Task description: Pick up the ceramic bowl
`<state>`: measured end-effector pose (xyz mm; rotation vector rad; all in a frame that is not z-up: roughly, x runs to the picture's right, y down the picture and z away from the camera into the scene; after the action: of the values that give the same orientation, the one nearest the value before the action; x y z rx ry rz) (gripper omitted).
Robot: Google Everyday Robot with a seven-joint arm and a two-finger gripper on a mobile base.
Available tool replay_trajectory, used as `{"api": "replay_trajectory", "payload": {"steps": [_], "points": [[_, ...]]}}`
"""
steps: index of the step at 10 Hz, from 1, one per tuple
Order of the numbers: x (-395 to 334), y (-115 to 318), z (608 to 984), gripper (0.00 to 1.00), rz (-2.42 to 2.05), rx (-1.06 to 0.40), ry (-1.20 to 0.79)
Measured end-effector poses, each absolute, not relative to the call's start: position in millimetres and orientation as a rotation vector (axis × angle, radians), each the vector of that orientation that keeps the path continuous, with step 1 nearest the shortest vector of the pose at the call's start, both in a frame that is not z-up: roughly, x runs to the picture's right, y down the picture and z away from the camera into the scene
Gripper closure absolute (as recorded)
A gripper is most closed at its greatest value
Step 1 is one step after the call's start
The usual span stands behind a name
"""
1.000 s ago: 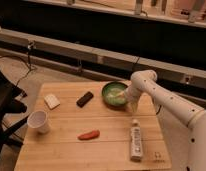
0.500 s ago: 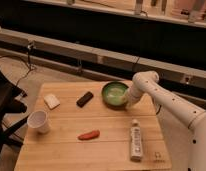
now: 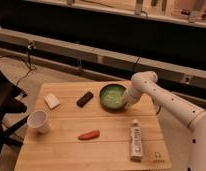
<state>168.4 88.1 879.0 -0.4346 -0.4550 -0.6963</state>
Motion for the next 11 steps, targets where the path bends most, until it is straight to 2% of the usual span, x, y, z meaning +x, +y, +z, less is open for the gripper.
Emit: {"api": "replay_trajectory", "payload": {"steps": [11], "points": [[170.0,68.7,852.8,1.0,-0.741,-0.424,-0.468]]}}
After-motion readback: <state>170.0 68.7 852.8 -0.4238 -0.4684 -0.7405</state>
